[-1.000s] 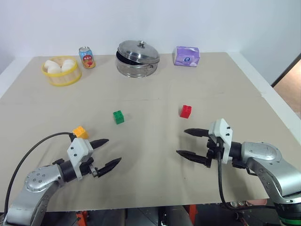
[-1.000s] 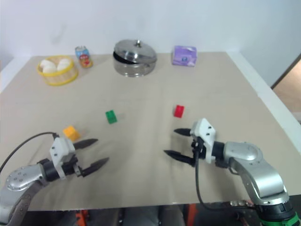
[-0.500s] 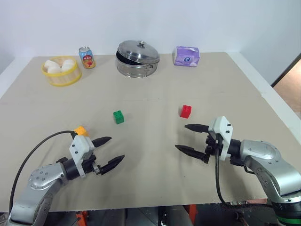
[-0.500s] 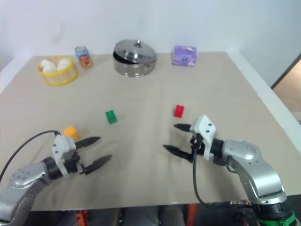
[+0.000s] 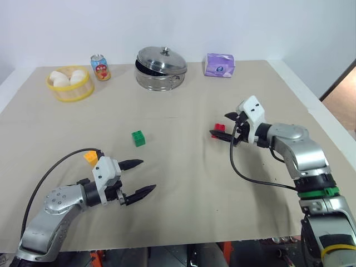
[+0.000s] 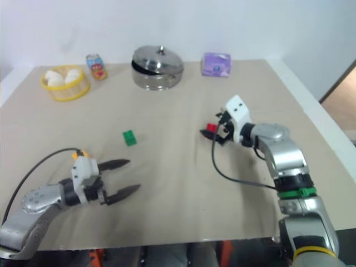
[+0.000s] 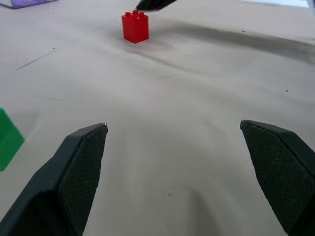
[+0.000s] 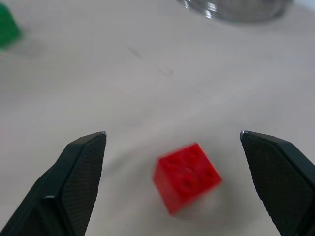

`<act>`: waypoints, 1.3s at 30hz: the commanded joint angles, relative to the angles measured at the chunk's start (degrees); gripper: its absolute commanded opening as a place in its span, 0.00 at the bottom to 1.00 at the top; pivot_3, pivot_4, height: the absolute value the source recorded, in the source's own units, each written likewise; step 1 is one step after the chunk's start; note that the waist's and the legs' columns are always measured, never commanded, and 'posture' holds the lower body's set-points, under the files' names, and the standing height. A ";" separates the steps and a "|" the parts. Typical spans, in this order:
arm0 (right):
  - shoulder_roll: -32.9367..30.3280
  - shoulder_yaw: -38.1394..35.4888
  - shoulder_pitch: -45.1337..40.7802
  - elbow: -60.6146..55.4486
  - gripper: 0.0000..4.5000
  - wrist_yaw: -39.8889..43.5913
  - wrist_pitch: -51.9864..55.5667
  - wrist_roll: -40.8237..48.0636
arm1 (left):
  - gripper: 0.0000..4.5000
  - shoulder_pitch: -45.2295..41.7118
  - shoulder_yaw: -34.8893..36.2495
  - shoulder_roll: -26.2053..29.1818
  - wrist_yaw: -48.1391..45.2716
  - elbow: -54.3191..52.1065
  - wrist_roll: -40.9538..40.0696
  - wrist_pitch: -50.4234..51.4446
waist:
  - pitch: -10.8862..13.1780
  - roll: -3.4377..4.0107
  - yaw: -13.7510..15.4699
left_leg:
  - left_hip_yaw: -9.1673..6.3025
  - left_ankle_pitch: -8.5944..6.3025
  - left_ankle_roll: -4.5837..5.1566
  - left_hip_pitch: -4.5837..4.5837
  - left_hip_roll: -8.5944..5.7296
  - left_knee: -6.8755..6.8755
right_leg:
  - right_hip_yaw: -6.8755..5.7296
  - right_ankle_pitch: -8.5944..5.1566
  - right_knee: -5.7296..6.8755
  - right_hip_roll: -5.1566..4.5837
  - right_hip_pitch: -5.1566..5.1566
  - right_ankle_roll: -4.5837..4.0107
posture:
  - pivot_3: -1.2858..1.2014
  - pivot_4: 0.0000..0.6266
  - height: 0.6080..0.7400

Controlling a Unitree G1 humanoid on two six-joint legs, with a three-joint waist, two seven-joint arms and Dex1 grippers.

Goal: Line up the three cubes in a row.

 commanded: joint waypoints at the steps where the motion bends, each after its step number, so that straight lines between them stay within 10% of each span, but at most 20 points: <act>1: 1.00 0.70 -4.78 6.76 1.00 1.78 -4.36 -3.19 | 0.99 -0.23 0.56 0.26 -0.43 -1.17 -0.67 -1.00 | 0.00 0.00 -0.01 | 0.05 0.00 0.00 0.00 0.02 0.00 | 0.06 0.04 0.00 0.03 -0.03 -0.01 | 0.52 0.24 1.00; 28: 7.62 3.01 -18.65 37.79 1.00 12.56 -20.61 -13.12 | 0.99 1.31 0.62 0.08 2.05 -2.07 -0.51 -0.75 | 0.00 0.01 -0.08 | 0.40 0.03 0.00 0.07 0.83 0.01 | 0.59 0.48 0.02 0.98 -0.44 -0.75 | 0.52 0.24 1.00; 39: 8.93 2.27 -19.35 39.52 0.29 12.66 -21.83 -13.22 | 1.00 2.64 0.96 0.19 2.52 -2.09 -0.34 -1.41 | 0.00 0.01 -0.09 | 0.68 0.03 0.00 0.15 0.87 0.01 | 0.83 0.56 0.02 1.00 -0.49 -0.66 | 0.52 0.24 1.00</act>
